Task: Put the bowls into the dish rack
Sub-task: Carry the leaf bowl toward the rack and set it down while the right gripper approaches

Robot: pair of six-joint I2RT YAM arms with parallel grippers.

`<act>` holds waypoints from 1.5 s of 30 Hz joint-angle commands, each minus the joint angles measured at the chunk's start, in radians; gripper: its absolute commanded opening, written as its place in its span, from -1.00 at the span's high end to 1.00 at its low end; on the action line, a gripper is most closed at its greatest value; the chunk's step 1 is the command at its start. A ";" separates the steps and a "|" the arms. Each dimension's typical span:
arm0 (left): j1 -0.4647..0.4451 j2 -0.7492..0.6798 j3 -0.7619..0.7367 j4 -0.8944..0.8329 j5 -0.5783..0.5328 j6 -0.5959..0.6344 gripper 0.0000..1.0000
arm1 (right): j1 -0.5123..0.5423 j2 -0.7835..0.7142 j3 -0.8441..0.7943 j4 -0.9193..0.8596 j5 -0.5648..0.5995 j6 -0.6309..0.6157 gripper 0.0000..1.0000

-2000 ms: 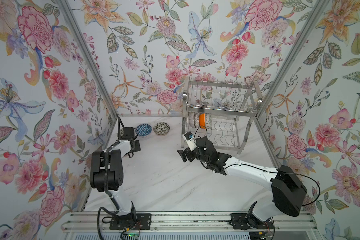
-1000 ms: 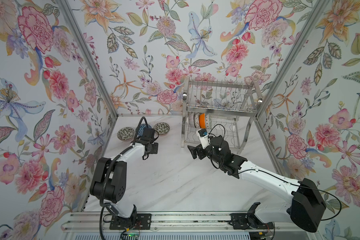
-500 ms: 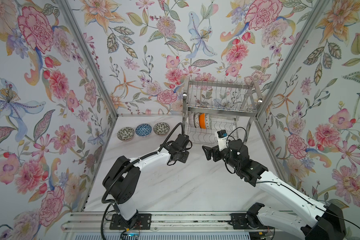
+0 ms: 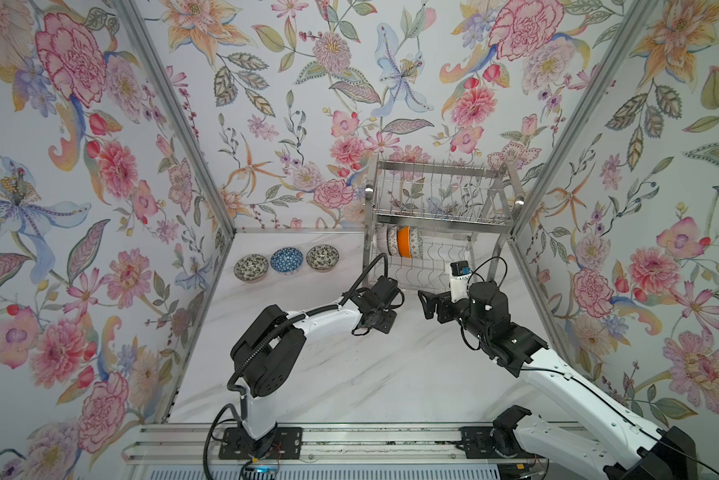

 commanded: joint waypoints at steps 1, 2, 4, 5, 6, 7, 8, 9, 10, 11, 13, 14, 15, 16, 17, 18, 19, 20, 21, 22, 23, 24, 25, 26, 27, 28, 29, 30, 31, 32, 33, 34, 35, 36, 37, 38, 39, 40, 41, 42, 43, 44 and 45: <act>-0.013 0.015 0.030 0.019 0.022 -0.015 0.65 | -0.006 0.045 0.021 -0.045 0.088 0.036 -0.98; -0.013 0.015 0.031 0.021 0.022 -0.015 0.62 | -0.006 0.060 0.032 -0.061 0.109 0.037 -0.98; -0.013 0.010 0.033 0.022 0.021 -0.012 0.45 | -0.005 0.079 0.048 -0.089 0.157 0.054 -0.98; -0.013 0.007 0.033 0.023 0.020 -0.011 0.45 | -0.007 0.081 0.054 -0.098 0.173 0.064 -0.98; -0.013 0.004 0.034 0.023 0.019 -0.009 0.45 | -0.006 0.079 0.054 -0.100 0.185 0.075 -0.99; -0.014 0.001 0.033 0.024 0.017 -0.006 0.44 | -0.007 0.073 0.051 -0.100 0.194 0.086 -0.98; -0.013 -0.001 0.034 0.022 0.013 -0.003 0.40 | -0.009 0.064 0.048 -0.099 0.197 0.096 -0.98; -0.014 -0.007 0.035 0.021 0.006 -0.001 0.26 | -0.015 0.055 0.044 -0.099 0.195 0.114 -0.98; -0.014 -0.013 0.034 0.021 0.000 0.000 0.16 | -0.025 0.048 0.040 -0.098 0.175 0.126 -0.98; -0.013 -0.021 0.037 0.018 -0.010 0.004 0.08 | -0.039 0.043 0.036 -0.103 0.139 0.133 -0.98; -0.012 -0.039 0.039 0.014 -0.036 0.011 -0.14 | -0.065 0.037 0.031 -0.114 0.110 0.159 -0.98; -0.012 -0.052 0.042 0.011 -0.050 0.017 -0.28 | -0.074 0.036 0.029 -0.118 0.093 0.164 -0.98; -0.010 -0.065 0.046 0.007 -0.062 0.021 -0.41 | -0.081 0.034 0.025 -0.120 0.074 0.164 -0.98; -0.010 -0.077 0.049 0.002 -0.076 0.026 -0.60 | -0.085 0.032 0.024 -0.121 0.061 0.166 -0.98; -0.009 -0.093 0.052 -0.004 -0.095 0.032 -0.90 | -0.088 0.031 0.022 -0.121 0.041 0.170 -0.98; -0.006 -0.109 0.057 -0.010 -0.110 0.040 -0.99 | -0.088 0.029 0.020 -0.112 0.016 0.164 -0.98; -0.002 -0.125 0.059 -0.016 -0.123 0.044 -0.99 | -0.089 0.030 0.018 -0.107 -0.001 0.158 -0.98; 0.004 -0.143 0.062 -0.024 -0.137 0.048 -0.99 | -0.089 0.032 0.015 -0.097 -0.010 0.157 -0.98; 0.011 -0.161 0.062 -0.031 -0.154 0.051 -0.99 | -0.088 0.036 0.010 -0.088 -0.022 0.160 -0.98; 0.017 -0.179 0.061 -0.037 -0.169 0.054 -0.99 | -0.089 0.038 0.007 -0.078 -0.036 0.161 -0.98; 0.026 -0.199 0.059 -0.045 -0.181 0.057 -0.99 | -0.087 0.044 0.003 -0.064 -0.055 0.164 -0.98; 0.036 -0.221 0.051 -0.047 -0.195 0.064 -0.99 | -0.085 0.050 0.001 -0.050 -0.071 0.168 -0.98; 0.045 -0.246 0.042 -0.044 -0.209 0.066 -0.99 | -0.079 0.055 -0.002 -0.037 -0.080 0.176 -0.98; 0.056 -0.274 0.026 -0.041 -0.227 0.069 -0.99 | -0.071 0.062 -0.005 -0.020 -0.082 0.182 -0.98; 0.066 -0.304 0.007 -0.028 -0.242 0.069 -0.99 | -0.061 0.071 -0.005 -0.006 -0.082 0.189 -0.98; 0.080 -0.343 -0.011 -0.022 -0.250 0.069 -0.99 | -0.049 0.077 -0.004 0.005 -0.081 0.192 -0.98; 0.092 -0.376 -0.034 -0.016 -0.272 0.065 -0.99 | -0.035 0.090 -0.001 0.018 -0.077 0.193 -0.98; 0.106 -0.407 -0.060 -0.009 -0.290 0.062 -0.99 | -0.017 0.104 0.006 0.027 -0.066 0.193 -0.98; 0.121 -0.433 -0.084 -0.001 -0.300 0.063 -0.99 | -0.002 0.119 0.015 0.033 -0.054 0.192 -0.98; 0.138 -0.465 -0.116 0.016 -0.302 0.070 -0.99 | 0.019 0.140 0.029 0.033 -0.043 0.190 -0.98; 0.158 -0.493 -0.147 0.028 -0.302 0.069 -0.99 | 0.040 0.164 0.046 0.033 -0.032 0.185 -0.99; 0.177 -0.517 -0.173 0.036 -0.304 0.060 -0.99 | 0.060 0.186 0.060 0.030 -0.019 0.182 -0.98; 0.204 -0.539 -0.202 0.036 -0.299 0.039 -0.99 | 0.073 0.212 0.082 0.026 -0.003 0.180 -0.98; 0.235 -0.563 -0.231 0.040 -0.281 0.018 -0.99 | 0.113 0.242 0.104 0.019 0.006 0.179 -0.98; 0.266 -0.583 -0.259 0.048 -0.252 0.003 -0.99 | 0.130 0.266 0.124 0.015 0.013 0.178 -0.98; 0.304 -0.603 -0.291 0.063 -0.205 -0.011 -0.99 | 0.148 0.295 0.146 0.007 0.025 0.182 -0.98; 0.337 -0.623 -0.322 0.079 -0.158 -0.032 -0.99 | 0.163 0.324 0.168 0.000 0.036 0.187 -0.98; 0.368 -0.640 -0.351 0.095 -0.110 -0.047 -0.99 | 0.176 0.348 0.182 -0.004 0.037 0.190 -0.98; 0.403 -0.660 -0.384 0.120 -0.057 -0.072 -0.99 | 0.189 0.376 0.201 -0.005 0.041 0.196 -0.98; 0.430 -0.681 -0.422 0.151 -0.014 -0.095 -0.99 | 0.207 0.407 0.220 -0.010 0.050 0.201 -0.98; 0.454 -0.702 -0.456 0.181 0.021 -0.119 -0.99 | 0.222 0.431 0.238 -0.016 0.056 0.204 -0.98; 0.481 -0.725 -0.497 0.221 0.067 -0.142 -0.99 | 0.237 0.461 0.260 -0.024 0.057 0.206 -0.98; 0.501 -0.746 -0.533 0.261 0.106 -0.165 -0.99 | 0.250 0.491 0.283 -0.033 0.056 0.206 -0.98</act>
